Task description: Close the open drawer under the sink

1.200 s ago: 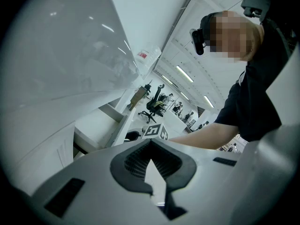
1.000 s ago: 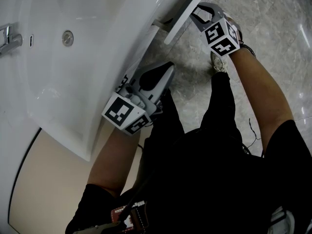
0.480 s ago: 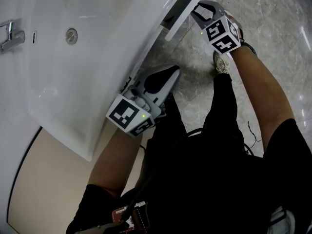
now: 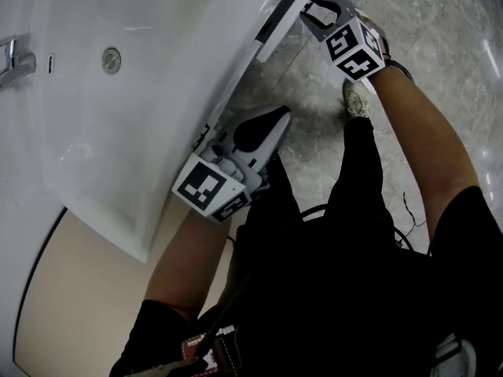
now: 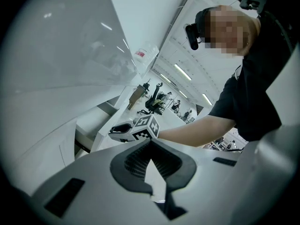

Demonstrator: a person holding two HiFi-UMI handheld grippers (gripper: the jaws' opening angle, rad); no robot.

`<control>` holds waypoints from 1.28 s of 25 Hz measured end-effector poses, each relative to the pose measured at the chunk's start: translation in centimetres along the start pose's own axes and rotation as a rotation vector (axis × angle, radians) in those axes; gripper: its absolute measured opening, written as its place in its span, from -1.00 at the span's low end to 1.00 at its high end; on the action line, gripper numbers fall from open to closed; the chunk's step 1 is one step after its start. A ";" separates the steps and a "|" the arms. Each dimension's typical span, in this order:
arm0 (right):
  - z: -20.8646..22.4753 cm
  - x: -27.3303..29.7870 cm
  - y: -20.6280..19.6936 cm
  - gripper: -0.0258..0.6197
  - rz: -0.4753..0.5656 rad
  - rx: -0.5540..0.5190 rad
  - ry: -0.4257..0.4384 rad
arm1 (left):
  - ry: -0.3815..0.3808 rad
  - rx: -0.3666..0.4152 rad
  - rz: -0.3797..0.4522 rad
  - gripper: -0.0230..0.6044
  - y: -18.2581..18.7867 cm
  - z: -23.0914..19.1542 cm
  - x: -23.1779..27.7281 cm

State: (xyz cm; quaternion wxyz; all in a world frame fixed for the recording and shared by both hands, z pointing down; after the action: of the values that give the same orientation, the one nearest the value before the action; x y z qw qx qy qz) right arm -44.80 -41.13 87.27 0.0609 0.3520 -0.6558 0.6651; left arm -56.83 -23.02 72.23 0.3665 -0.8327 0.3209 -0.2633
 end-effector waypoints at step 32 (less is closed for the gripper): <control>0.4 3.1 1.8 -0.51 0.037 -0.013 0.008 | 0.024 0.002 -0.020 -0.93 -0.5 -0.5 -1.2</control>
State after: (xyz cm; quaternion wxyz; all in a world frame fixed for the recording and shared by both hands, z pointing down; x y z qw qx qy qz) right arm -47.92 -42.93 87.38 0.0532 0.3367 -0.6662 0.6633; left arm -57.77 -22.10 72.70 0.3607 -0.8323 0.3167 -0.2771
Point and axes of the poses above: the fingertips, and each gripper's own axes: x forward along the fingers, z to its right, y out of its top, the point moved 8 cm from there along -x, backward along the fingers, and after that the axes turned 11 degrees about z, right-handed, at the moved point
